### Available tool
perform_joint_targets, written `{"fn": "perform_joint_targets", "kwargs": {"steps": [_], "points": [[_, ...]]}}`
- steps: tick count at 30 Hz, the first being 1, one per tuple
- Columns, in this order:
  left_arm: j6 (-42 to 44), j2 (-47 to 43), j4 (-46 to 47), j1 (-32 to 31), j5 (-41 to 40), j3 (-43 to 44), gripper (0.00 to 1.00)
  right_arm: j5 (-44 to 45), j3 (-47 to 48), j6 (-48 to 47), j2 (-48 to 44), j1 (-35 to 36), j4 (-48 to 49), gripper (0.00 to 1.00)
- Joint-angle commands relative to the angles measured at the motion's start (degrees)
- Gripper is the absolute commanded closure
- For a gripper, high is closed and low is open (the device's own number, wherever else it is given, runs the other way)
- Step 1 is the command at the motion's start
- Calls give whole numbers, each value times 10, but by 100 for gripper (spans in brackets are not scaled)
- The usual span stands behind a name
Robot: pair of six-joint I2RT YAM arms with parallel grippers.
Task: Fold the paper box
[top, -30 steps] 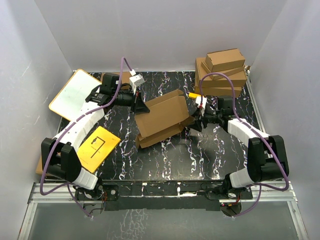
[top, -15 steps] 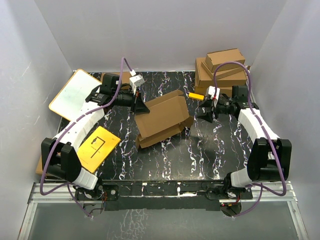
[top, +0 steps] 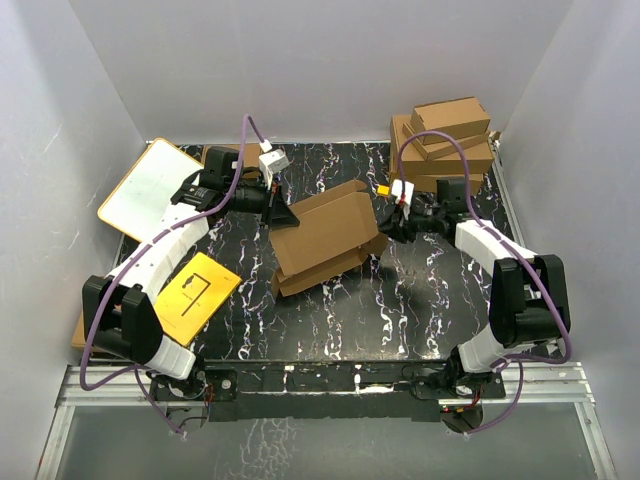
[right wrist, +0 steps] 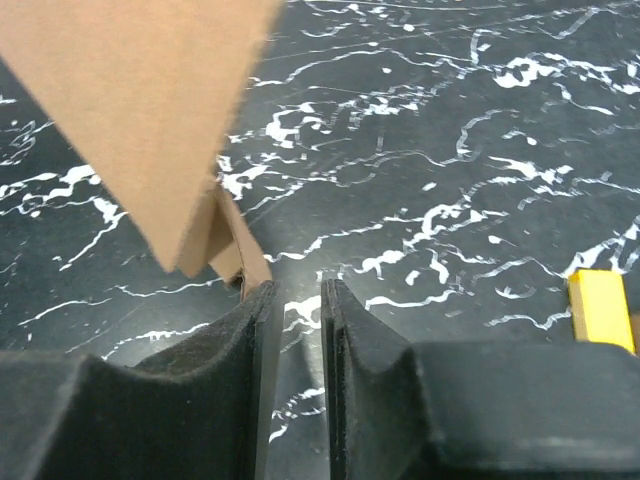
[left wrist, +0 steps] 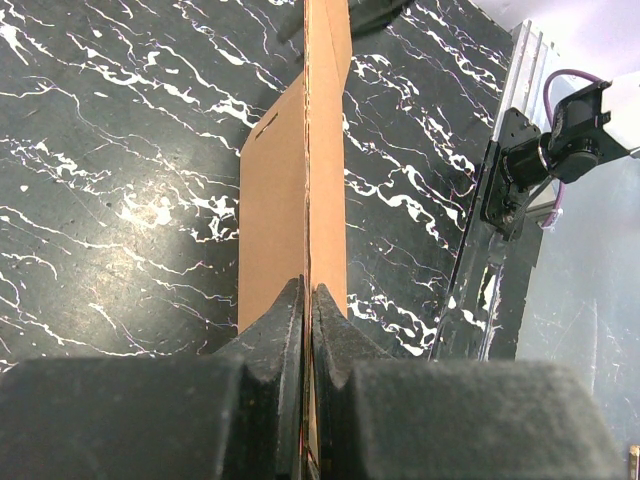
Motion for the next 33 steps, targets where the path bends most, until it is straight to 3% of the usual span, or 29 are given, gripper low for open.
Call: {"fn": "perform_joint_targets", "kwargs": {"steps": [1, 6, 11, 20, 33], "points": [[23, -3, -22, -1, -14, 5, 100, -53, -22, -121, -15, 8, 18, 69], [23, 1, -21, -1, -14, 5, 100, -91, -30, -247, -22, 7, -59, 60], [22, 3, -18, -1, -11, 4, 100, -104, -25, -270, -19, 10, -92, 56], [20, 1, -14, -1, -10, 0, 100, -96, -28, -257, -19, 27, -89, 52], [18, -1, -9, -1, -8, -7, 100, -74, -73, -129, -32, 44, 29, 53]]}}
